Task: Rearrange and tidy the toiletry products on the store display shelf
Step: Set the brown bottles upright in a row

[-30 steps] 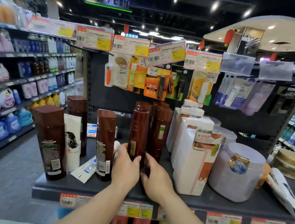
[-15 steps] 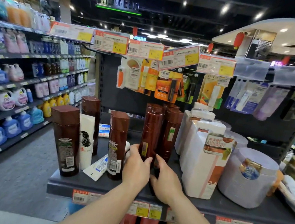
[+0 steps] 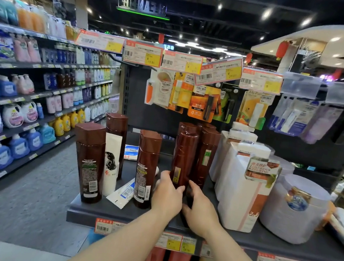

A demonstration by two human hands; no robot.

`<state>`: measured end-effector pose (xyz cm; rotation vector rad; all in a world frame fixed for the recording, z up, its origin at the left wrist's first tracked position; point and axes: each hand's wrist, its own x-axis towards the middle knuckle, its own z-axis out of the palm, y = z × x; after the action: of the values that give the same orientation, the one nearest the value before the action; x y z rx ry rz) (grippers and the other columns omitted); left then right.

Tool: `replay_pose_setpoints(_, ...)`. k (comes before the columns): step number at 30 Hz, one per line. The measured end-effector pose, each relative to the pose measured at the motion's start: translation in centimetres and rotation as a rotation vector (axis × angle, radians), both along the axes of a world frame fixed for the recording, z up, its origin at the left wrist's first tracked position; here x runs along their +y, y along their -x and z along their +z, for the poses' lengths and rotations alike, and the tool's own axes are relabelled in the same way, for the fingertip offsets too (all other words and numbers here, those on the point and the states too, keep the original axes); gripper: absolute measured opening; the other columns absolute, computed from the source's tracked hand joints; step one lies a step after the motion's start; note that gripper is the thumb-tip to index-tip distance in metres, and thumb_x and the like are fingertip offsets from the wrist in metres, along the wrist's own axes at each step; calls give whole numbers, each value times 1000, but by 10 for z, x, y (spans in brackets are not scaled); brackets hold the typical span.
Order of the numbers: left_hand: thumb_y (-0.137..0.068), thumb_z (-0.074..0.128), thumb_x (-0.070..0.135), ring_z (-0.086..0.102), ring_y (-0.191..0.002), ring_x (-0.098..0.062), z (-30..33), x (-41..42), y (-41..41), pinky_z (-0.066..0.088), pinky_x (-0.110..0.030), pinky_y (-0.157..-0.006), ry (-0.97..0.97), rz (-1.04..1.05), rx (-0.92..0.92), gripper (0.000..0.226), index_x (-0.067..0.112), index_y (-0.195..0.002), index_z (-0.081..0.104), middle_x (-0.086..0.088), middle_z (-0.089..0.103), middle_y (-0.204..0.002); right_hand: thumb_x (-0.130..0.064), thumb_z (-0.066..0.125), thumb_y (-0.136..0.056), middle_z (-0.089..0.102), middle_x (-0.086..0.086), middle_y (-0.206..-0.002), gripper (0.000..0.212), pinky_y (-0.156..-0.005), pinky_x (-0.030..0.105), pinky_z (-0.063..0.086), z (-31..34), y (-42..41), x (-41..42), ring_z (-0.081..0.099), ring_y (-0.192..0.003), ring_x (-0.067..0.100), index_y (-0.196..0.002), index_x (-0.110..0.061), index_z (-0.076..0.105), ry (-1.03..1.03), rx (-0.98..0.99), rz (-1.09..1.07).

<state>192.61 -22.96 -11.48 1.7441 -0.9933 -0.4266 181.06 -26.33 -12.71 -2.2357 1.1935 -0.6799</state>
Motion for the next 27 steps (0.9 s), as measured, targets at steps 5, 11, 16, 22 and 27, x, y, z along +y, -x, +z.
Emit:
replay_pose_setpoints(5, -84, 67, 35, 60, -99, -9, 1, 1, 4, 47, -23, -79, -31, -139, 61, 49, 23, -126, 44, 6, 63, -113, -32, 68, -84, 61, -9, -125, 75, -80, 17, 43, 2, 0, 1, 59, -108, 7, -146, -33, 26, -42, -170, -104)
replay_pose_setpoints(11, -82, 68, 44, 67, -90, -7, 8, 10, 9, 54, -27, -81, 26, -244, 364, 40, 18, -111, 63, 5, 71, -98, -34, 73, -81, 60, -22, -101, 48, -66, 7, 41, 17, 7, 12, 58, -92, -6, -124, -32, 52, -21, -401, -189)
replay_pose_setpoints(16, -84, 54, 64, 72, -89, -20, 24, 22, 17, 57, -38, -81, -14, -410, 705, 53, 17, -98, 72, -6, 75, -93, -32, 71, -82, 59, -20, -111, 48, -81, 12, 47, 56, 8, 27, 56, -99, -3, -125, -38, 51, 166, -440, -199)
replay_pose_setpoints(22, -83, 35, 76, 73, -79, -23, 32, 29, 18, 56, -34, -73, -7, -478, 647, 73, 13, -89, 72, -9, 75, -83, -30, 72, -81, 44, -36, -104, 57, -70, 2, 35, 110, 8, 18, 46, -93, -16, -130, -37, 43, 291, -427, -149)
replay_pose_setpoints(27, -73, 74, 51, 62, -81, -11, 19, 28, 4, 55, -36, -77, 136, -221, 246, 36, 26, -96, 59, 4, 64, -92, -34, 71, -83, 48, -21, -118, 64, -85, 21, 42, 120, 8, 0, 46, -112, 1, -137, -32, 38, 154, -467, -110)
